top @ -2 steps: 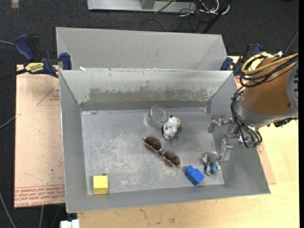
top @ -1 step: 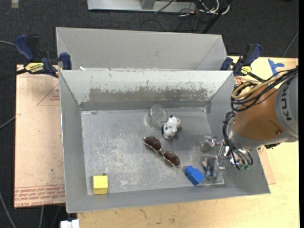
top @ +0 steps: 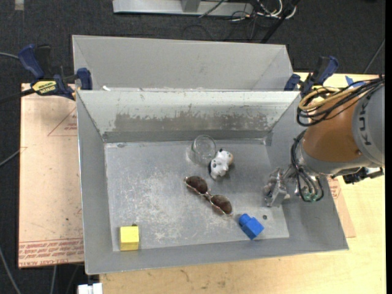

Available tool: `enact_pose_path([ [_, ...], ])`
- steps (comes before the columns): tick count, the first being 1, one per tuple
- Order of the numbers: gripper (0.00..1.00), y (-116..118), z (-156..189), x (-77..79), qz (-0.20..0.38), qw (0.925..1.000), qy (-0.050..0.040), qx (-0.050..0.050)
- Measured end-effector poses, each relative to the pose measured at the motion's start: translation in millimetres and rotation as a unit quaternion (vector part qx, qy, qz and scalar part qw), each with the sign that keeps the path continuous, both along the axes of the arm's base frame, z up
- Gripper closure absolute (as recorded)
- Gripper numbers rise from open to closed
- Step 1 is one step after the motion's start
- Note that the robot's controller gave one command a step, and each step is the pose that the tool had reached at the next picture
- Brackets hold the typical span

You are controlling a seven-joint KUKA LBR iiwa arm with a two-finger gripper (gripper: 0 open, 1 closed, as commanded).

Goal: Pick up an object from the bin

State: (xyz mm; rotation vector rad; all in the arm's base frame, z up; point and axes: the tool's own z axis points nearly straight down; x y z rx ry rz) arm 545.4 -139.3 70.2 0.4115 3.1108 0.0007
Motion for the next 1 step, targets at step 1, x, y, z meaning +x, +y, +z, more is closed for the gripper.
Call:
enact_pose_path([
  [1, 1.0, 0.0, 0.0, 0.0, 0.0, 1.0, 0.0, 0.0],
])
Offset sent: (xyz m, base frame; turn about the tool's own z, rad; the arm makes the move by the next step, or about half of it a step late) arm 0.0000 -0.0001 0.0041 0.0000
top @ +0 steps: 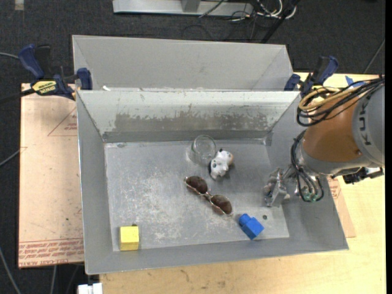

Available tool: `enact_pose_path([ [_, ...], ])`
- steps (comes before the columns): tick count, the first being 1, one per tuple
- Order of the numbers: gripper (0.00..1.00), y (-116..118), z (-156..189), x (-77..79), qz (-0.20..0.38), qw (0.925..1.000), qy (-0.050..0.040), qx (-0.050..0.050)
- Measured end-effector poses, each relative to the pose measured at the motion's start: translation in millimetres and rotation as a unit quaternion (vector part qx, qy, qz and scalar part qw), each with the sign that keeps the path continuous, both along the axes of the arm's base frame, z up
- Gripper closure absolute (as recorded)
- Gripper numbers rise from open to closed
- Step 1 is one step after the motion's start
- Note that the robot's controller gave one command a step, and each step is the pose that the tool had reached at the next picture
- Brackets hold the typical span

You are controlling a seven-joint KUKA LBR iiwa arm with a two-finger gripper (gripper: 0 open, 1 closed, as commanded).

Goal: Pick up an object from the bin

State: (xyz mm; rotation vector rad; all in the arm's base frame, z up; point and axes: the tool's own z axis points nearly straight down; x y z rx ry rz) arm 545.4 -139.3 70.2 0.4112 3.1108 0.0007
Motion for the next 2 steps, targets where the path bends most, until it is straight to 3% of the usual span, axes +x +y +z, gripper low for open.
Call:
enact_pose_path([
  [2, 1.0, 0.3, 2.5, -0.9, 0.0, 1.0, 0.0013, 0.0],
])
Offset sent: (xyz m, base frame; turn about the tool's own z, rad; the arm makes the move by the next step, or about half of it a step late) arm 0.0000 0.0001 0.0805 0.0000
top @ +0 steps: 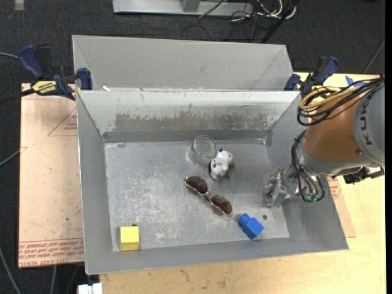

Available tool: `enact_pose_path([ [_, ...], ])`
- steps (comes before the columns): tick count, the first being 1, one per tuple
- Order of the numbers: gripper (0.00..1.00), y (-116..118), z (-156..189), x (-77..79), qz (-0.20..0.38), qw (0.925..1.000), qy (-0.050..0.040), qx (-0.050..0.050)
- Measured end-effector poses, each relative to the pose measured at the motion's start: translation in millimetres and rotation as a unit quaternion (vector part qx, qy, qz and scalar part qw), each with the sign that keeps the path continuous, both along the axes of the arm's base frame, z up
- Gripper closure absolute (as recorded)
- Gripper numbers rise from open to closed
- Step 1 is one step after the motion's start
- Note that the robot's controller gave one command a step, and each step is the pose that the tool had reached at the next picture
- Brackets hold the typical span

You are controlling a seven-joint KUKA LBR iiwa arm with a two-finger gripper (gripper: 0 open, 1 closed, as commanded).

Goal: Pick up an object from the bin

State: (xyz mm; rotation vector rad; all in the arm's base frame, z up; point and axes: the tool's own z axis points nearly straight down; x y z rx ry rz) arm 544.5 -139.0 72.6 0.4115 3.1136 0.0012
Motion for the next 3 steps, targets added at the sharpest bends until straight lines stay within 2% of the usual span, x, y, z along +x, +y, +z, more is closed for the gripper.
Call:
enact_pose_path([
  [1, 1.0, 1, 15, -1.5, 0.0, 1.0, 0.0031, 0.001],
  [3, 1.0, 0, 48, 0.3, 0.0, 1.0, 0.0, 0.0],
])
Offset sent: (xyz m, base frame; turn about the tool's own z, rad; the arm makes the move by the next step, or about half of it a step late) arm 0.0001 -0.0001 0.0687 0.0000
